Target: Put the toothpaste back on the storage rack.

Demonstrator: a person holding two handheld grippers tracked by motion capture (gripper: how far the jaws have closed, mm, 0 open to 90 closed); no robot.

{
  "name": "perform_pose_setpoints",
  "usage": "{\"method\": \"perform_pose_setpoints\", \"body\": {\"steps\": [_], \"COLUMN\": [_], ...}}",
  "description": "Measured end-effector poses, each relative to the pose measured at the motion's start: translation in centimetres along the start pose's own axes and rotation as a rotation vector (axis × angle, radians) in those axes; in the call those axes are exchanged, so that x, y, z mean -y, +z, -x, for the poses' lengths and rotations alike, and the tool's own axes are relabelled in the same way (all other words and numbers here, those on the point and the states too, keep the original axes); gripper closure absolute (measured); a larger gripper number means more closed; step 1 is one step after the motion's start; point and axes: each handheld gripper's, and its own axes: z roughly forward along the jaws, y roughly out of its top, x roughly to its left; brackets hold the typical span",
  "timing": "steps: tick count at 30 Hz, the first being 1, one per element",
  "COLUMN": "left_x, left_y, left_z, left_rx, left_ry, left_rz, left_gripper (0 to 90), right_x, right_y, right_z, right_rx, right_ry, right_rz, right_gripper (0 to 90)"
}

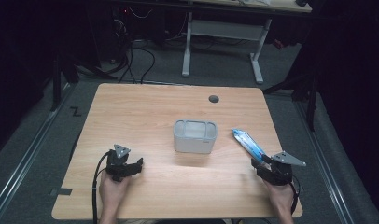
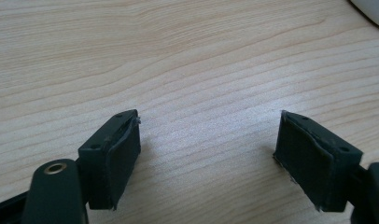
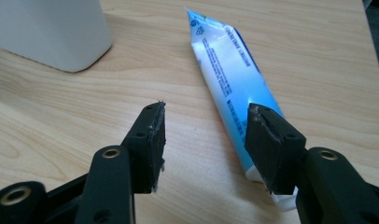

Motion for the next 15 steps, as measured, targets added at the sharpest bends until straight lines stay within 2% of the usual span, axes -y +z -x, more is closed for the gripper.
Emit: {"method": "perform_pose_setpoints", "body": {"steps": [11, 15], "left_x": [0.0, 0.0], "left_y": [0.0, 0.0], "left_z": [0.0, 0.0], "left_rx": [0.0, 0.0], "left_ry": [0.0, 0.0], "left_rz": [0.0, 0.0], "left_gripper": [22.5, 22.5], "right_x": [-1.4, -2.1], "right_y": [0.0, 0.4], "right_z": [0.8, 0.9], "right_rx": [0.018, 0.02], "right_ry": [-0.015, -0.038], "right_rz": [0.008, -0.002], "right_gripper": [48.2, 48.4]}}
